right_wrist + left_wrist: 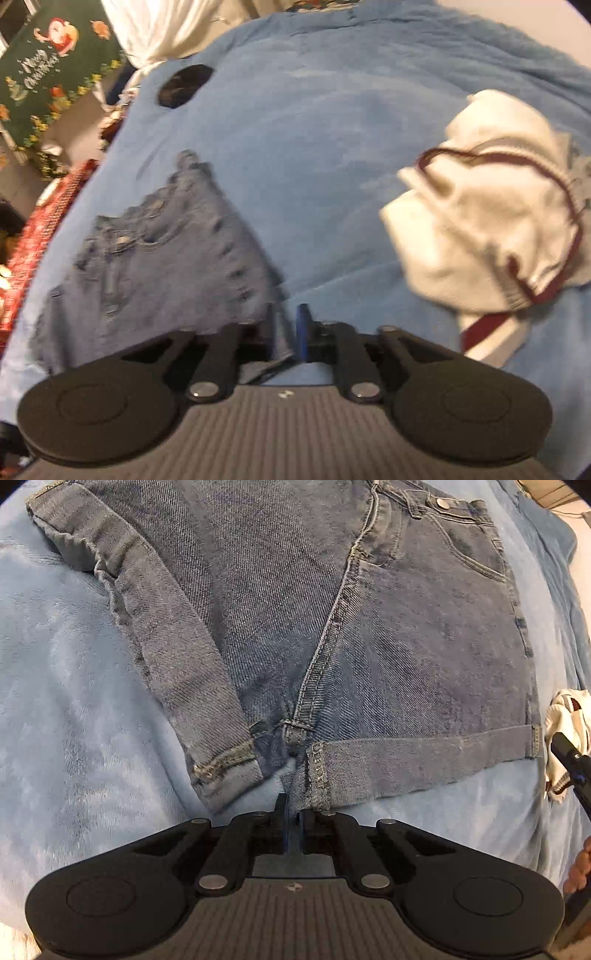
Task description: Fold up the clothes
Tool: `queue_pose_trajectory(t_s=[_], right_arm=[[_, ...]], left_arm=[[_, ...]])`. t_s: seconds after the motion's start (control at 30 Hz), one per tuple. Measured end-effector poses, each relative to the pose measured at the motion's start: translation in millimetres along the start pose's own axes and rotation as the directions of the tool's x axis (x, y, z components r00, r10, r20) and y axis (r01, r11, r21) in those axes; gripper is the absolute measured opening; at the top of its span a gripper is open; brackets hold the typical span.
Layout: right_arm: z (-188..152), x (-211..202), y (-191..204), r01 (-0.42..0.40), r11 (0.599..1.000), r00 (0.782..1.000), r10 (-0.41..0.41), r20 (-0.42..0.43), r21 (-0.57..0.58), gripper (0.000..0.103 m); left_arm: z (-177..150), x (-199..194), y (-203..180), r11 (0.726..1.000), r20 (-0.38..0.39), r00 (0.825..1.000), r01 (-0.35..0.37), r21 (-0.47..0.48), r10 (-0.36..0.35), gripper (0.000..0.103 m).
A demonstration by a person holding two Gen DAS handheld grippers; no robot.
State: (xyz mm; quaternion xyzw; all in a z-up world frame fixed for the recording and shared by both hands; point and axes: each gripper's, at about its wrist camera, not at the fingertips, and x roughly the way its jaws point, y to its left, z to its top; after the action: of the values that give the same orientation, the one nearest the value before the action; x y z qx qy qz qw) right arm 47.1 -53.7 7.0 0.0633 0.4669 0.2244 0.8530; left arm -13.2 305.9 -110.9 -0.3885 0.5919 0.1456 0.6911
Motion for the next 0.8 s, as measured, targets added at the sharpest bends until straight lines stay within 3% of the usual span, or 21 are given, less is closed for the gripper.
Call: queue_pose_trajectory(t_s=[0.03,0.07,0.1,0.17,0.27,0.43,0.6,0.73,0.8], right_arm=[[-3,2,3,0.007,1.000,1.000,-0.007,-0.004,-0.011,0.046],[-7,7,6,0.021,0.999,1.000,-0.021,-0.013,-0.025,0.046],[-9,11,8,0.029,0.999,0.999,-0.029,-0.025,-0.032,0.046],[-14,19,10,0.044,0.999,0.997,-0.046,-0.055,-0.032,0.016],[-16,14,14,0.068,0.997,0.996,-0.070,-0.046,-0.034,0.020],[-24,-13,48,0.081,0.993,0.996,-0.083,-0.028,-0.084,0.021],[-43,-22,98,-0.036,0.996,0.994,0.028,-0.102,-0.078,0.022],[-74,-9,152,-0.139,0.988,0.974,0.123,-0.191,-0.072,0.022],[-89,-1,179,-0.170,0.981,0.963,0.146,-0.227,-0.092,0.024]], left_arm=[[-1,1,1,1.000,-0.001,1.000,-0.001,0.002,0.001,0.006],[-3,2,1,1.000,0.000,1.000,-0.004,0.009,0.004,0.006],[-5,2,-3,0.999,0.006,1.000,-0.017,0.031,0.017,0.006],[-8,3,-9,0.996,0.020,0.999,-0.045,0.077,0.044,0.007],[-15,-4,-17,0.989,0.046,0.996,-0.078,0.129,0.072,0.012],[-20,-28,-3,0.987,0.038,0.998,-0.061,0.149,0.056,0.012],[-1,-49,17,0.988,0.037,0.997,-0.077,0.134,0.072,0.014],[18,-76,51,0.984,0.112,0.988,-0.122,0.130,0.108,0.014],[33,-86,73,0.973,0.158,0.975,-0.179,0.147,0.155,0.014]])
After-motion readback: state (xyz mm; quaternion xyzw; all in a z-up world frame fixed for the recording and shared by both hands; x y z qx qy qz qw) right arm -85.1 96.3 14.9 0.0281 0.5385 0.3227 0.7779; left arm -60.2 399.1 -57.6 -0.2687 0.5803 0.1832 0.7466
